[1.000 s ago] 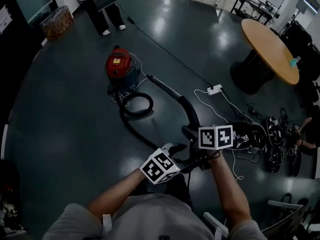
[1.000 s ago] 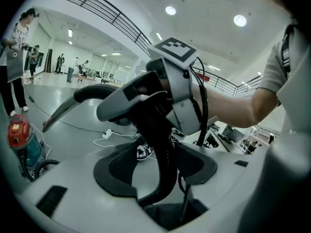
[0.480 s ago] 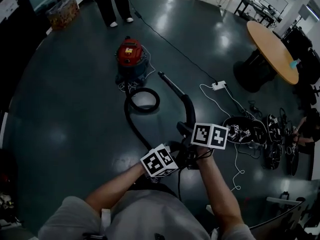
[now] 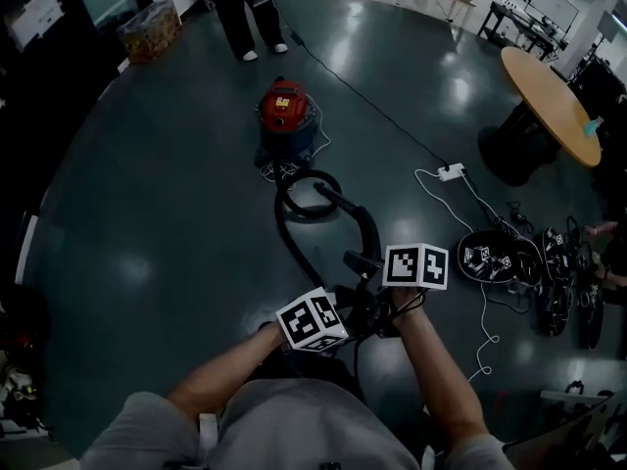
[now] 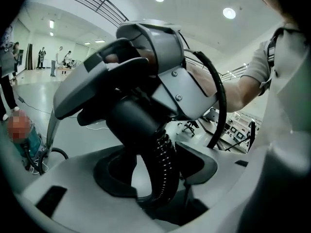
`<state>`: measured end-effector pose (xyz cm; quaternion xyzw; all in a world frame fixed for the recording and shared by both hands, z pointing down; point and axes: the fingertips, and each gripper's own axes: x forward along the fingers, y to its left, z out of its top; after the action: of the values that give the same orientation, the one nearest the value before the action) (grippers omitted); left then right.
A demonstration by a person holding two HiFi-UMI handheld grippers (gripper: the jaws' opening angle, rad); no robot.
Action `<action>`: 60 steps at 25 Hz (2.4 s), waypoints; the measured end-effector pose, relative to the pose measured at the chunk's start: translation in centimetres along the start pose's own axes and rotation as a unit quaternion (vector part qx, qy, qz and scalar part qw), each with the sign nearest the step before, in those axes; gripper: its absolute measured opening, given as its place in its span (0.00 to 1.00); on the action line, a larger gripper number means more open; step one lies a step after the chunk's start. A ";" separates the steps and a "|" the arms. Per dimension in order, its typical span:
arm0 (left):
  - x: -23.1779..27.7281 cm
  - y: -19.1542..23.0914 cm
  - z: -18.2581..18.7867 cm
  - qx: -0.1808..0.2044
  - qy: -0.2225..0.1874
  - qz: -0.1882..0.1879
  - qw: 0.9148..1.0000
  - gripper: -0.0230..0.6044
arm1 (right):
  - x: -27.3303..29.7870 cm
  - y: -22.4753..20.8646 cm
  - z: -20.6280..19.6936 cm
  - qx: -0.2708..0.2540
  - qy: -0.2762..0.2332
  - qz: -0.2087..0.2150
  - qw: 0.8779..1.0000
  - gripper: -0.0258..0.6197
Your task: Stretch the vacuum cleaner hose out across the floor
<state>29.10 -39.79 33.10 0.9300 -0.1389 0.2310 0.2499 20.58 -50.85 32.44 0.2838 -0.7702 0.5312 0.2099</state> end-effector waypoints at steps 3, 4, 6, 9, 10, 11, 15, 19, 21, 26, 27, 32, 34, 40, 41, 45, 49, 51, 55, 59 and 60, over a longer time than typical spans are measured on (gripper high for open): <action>-2.6 -1.3 -1.9 -0.013 -0.007 -0.023 1.000 0.44 | 1.3 2.2 -2.6 -0.007 0.021 0.016 1.000 0.33; -3.6 -1.6 -2.9 -0.015 -0.006 -0.033 0.999 0.44 | 2.0 2.9 -3.6 -0.010 0.027 0.015 0.999 0.35; -5.7 -2.2 -4.8 -0.013 -0.002 -0.057 0.998 0.44 | 3.2 4.2 -5.4 -0.006 0.033 0.014 0.999 0.39; -8.4 -4.0 -7.2 -0.001 0.007 -0.102 0.995 0.44 | 3.9 5.9 -8.2 0.018 0.031 0.012 0.999 0.42; -9.3 -4.8 -7.9 0.005 0.013 -0.117 0.993 0.44 | 3.8 6.5 -9.1 0.029 0.030 0.013 0.999 0.43; -10.2 -5.5 -8.6 0.012 0.020 -0.130 0.991 0.44 | 3.7 7.0 -10.0 0.042 0.029 0.014 0.999 0.43; -13.4 -7.6 -11.7 0.045 0.062 -0.169 0.983 0.44 | 2.6 8.8 -13.2 0.089 0.015 0.018 0.996 0.43; -14.4 -7.8 -14.2 0.062 0.098 -0.183 0.976 0.44 | 0.0 8.6 -14.7 0.074 -0.005 0.005 0.997 0.43; -14.9 -7.5 -14.9 0.059 0.107 -0.187 0.975 0.44 | -1.8 8.7 -15.1 0.017 -0.018 0.009 1.000 0.43; -16.4 -8.2 -16.7 0.065 0.143 -0.199 0.967 0.44 | -3.1 10.0 -16.1 -0.300 -0.012 0.006 0.954 0.43; -16.7 -8.6 -17.1 0.068 0.150 -0.201 0.966 0.44 | -2.8 9.6 -16.6 -0.371 0.012 -0.015 0.928 0.43; -18.7 -10.0 -18.6 0.076 0.180 -0.202 0.960 0.44 | -0.3 10.2 -18.2 -0.622 0.117 -0.024 0.774 0.43; -19.8 -10.2 -18.9 0.080 0.189 -0.206 0.957 0.44 | 1.4 11.3 -18.6 -0.658 0.144 0.002 0.739 0.43; -23.7 -10.8 -21.0 0.113 0.233 -0.218 0.941 0.44 | 6.0 14.7 -22.5 -0.720 0.236 0.075 0.648 0.43; -24.5 -11.0 -21.7 0.120 0.240 -0.221 0.938 0.44 | 6.8 15.2 -23.5 -0.726 0.251 0.083 0.634 0.43; -28.6 -11.3 -25.2 0.148 0.268 -0.241 0.921 0.44 | 11.2 17.8 -28.1 -0.770 0.295 0.079 0.560 0.41; -33.3 -10.0 -29.3 0.164 0.286 -0.251 0.910 0.44 | 15.2 20.6 -30.9 -0.804 0.292 0.037 0.517 0.24; -35.8 -9.3 -30.7 0.180 0.275 -0.243 0.913 0.44 | 16.6 22.2 -32.2 -0.790 0.281 0.010 0.545 0.23; -40.6 -5.9 -30.2 0.211 0.215 -0.145 0.943 0.44 | 17.5 24.2 -33.3 -0.713 0.227 -0.073 0.659 0.22; -44.2 -3.1 -28.9 0.215 0.181 -0.057 0.958 0.44 | 16.5 25.2 -35.0 -0.615 0.181 -0.122 0.757 0.21; -44.8 -2.5 -29.0 0.211 0.174 -0.037 0.961 0.44 | 16.4 25.3 -35.9 -0.590 0.173 -0.127 0.778 0.21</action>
<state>-18.66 -15.95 32.03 0.9113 -0.0072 0.4044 0.0768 -7.60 -13.77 37.46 0.1026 -0.8405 -0.0187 0.5317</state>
